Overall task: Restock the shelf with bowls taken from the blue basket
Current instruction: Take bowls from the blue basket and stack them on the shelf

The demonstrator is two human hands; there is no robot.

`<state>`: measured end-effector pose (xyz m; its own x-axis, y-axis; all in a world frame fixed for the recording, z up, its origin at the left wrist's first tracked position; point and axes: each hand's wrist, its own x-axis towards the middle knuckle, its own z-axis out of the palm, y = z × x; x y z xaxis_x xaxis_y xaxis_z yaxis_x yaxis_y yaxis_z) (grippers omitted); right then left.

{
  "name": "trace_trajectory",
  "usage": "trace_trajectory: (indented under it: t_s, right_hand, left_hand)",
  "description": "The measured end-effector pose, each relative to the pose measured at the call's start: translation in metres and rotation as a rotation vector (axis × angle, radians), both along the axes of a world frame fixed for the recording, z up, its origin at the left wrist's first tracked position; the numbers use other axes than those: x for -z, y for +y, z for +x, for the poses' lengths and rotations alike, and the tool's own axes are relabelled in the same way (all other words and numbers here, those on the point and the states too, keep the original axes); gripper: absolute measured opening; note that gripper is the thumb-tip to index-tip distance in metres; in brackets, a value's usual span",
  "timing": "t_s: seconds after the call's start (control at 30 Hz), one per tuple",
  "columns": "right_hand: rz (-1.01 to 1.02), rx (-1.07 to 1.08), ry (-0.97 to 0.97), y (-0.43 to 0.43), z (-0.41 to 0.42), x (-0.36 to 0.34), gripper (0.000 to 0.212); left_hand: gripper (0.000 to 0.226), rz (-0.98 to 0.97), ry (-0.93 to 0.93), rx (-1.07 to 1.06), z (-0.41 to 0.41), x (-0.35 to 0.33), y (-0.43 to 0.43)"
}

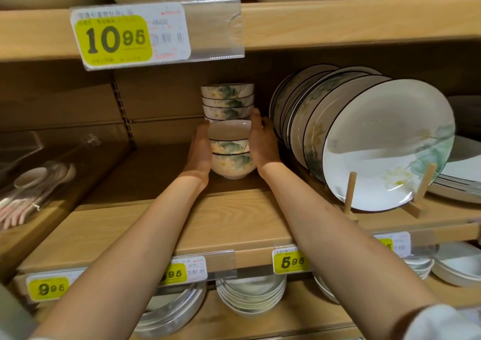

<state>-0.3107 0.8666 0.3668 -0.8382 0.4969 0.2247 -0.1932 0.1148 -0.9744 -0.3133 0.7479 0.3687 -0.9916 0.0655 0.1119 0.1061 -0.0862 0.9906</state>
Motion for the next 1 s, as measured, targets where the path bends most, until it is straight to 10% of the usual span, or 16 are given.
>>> trace_trajectory:
  t_s: [0.4,0.6,1.0]
  right_hand:
    - [-0.156,-0.045,-0.034,-0.022,0.116,-0.021,0.045]
    - [-0.273,-0.156,-0.019,-0.047,0.195,0.012,0.034]
    - [-0.446,-0.380,-0.135,-0.073,0.283,0.073,0.033]
  left_hand:
    - [0.056,-0.071,0.069,-0.088,0.082,-0.027,-0.053]
    - [0.023,0.035,0.235,0.051,0.164,-0.003,-0.082]
    - [0.033,0.068,0.002,-0.197,0.303,0.072,-0.145]
